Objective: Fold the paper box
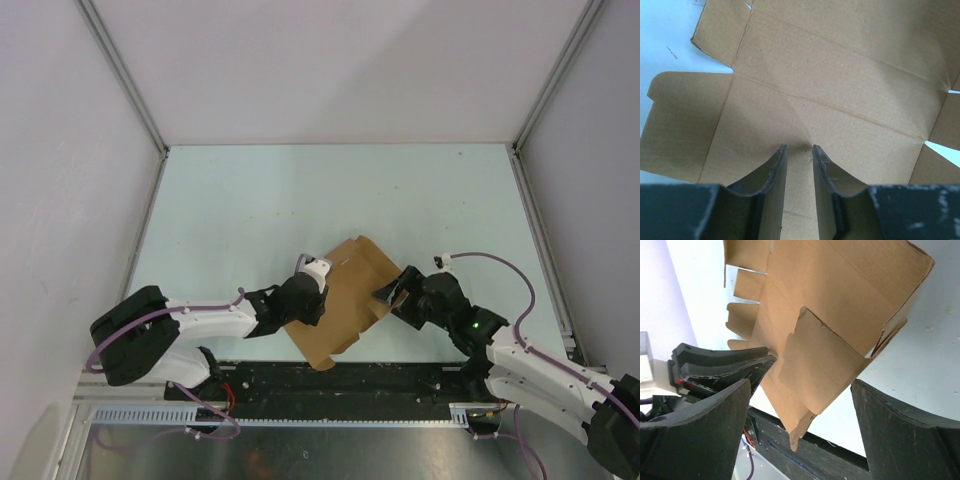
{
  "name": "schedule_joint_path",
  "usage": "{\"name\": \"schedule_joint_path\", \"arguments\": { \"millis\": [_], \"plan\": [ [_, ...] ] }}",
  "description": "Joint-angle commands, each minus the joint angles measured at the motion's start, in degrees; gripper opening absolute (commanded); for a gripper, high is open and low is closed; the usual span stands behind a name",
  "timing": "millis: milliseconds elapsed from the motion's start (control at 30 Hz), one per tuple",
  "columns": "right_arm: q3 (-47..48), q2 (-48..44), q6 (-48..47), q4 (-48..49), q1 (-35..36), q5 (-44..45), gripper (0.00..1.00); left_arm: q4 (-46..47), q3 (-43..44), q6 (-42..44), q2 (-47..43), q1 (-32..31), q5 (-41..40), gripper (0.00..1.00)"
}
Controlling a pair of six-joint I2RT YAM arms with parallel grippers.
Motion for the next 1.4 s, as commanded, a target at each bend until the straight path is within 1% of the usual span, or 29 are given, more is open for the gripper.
{"name": "schedule_joint_path", "arguments": {
  "millis": [0,300,633,1367],
  "plan": [
    [2.78,0.44,-0.84,3.91,0.10,-0.42,0.87,-0.84,1.26,-0.36,1.04,-0.36,1.45,0.32],
    [2.78,2.54,-1.19,5.76,-0.34,-0.68,0.86,-0.84,1.53,-0.18,1.48,-0.27,1.71,0.32],
    [2.78,8.52,-1.19,13.05,-0.60,-1.73,0.87,-0.84,1.61,0.17,1.74,-0.36,2.15,0.31],
    [2.78,17.48,-2.95,17.27,-1.48,-1.91,0.87,-0.84,2.14,0.43,3.06,-0.44,2.33,0.30]
  ]
}}
